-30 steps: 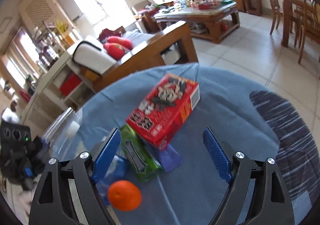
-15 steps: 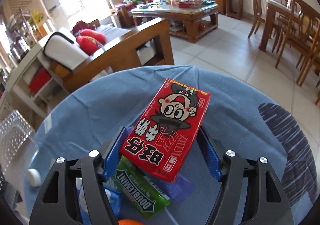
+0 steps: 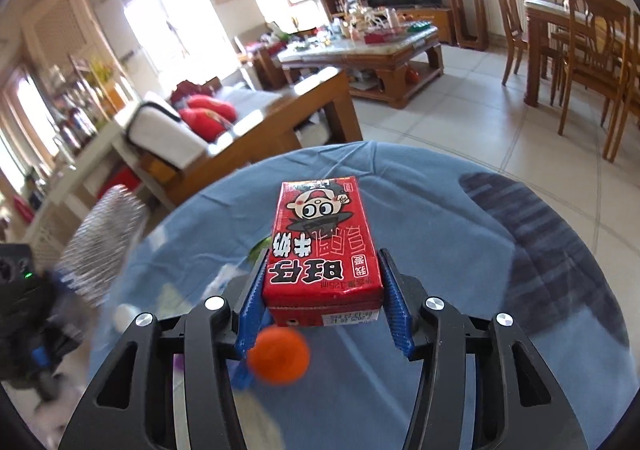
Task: Collect trash
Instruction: 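Carry the tray and red box over the black bin, then open both tools to drop the tray and red box into the bin, then move both tools back over the table, then grasp the purple spray bottle with left tool while right tool grasps orange, then carry the purple bottle and orange over the black bin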
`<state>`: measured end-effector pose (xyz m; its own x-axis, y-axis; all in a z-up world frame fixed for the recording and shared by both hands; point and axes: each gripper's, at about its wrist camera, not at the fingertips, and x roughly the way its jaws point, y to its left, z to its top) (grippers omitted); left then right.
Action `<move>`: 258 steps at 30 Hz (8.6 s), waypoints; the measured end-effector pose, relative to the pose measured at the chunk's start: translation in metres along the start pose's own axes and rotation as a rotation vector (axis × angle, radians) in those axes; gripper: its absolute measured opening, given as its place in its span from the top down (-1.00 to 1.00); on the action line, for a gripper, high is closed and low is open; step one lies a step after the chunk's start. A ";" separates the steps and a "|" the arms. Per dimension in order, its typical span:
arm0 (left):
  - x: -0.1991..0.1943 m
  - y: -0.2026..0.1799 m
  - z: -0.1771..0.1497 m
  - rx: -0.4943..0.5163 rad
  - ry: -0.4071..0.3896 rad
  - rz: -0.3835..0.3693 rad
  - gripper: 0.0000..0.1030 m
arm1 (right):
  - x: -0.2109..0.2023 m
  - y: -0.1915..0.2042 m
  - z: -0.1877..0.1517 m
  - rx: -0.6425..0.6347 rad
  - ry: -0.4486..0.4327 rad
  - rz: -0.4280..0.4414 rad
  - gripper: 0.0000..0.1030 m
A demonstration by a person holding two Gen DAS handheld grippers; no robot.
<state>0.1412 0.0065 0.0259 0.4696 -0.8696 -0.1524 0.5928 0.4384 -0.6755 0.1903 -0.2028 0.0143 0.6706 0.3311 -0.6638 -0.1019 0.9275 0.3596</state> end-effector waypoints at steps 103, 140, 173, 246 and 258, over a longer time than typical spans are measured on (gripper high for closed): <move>0.224 -0.295 -0.339 0.555 0.732 -0.286 0.77 | -0.448 -0.285 -0.380 0.421 -0.351 -0.485 -0.41; 0.095 -0.203 -0.220 0.471 0.417 0.025 -0.88 | -0.355 -0.155 -0.269 0.190 -0.339 -0.258 -0.81; 0.029 0.013 -0.068 0.245 0.436 0.799 -0.90 | -0.091 0.028 -0.123 -0.177 0.011 0.030 -0.81; 0.001 -0.044 -0.062 0.322 0.302 0.597 0.52 | -0.133 -0.003 -0.134 -0.043 -0.011 0.165 0.27; 0.025 -0.129 -0.110 0.425 0.310 0.425 0.51 | -0.216 -0.034 -0.161 -0.026 -0.102 0.129 0.27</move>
<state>0.0044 -0.0968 0.0303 0.5470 -0.5989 -0.5849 0.6334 0.7529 -0.1786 -0.0692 -0.2779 0.0399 0.7219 0.4294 -0.5427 -0.2103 0.8832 0.4192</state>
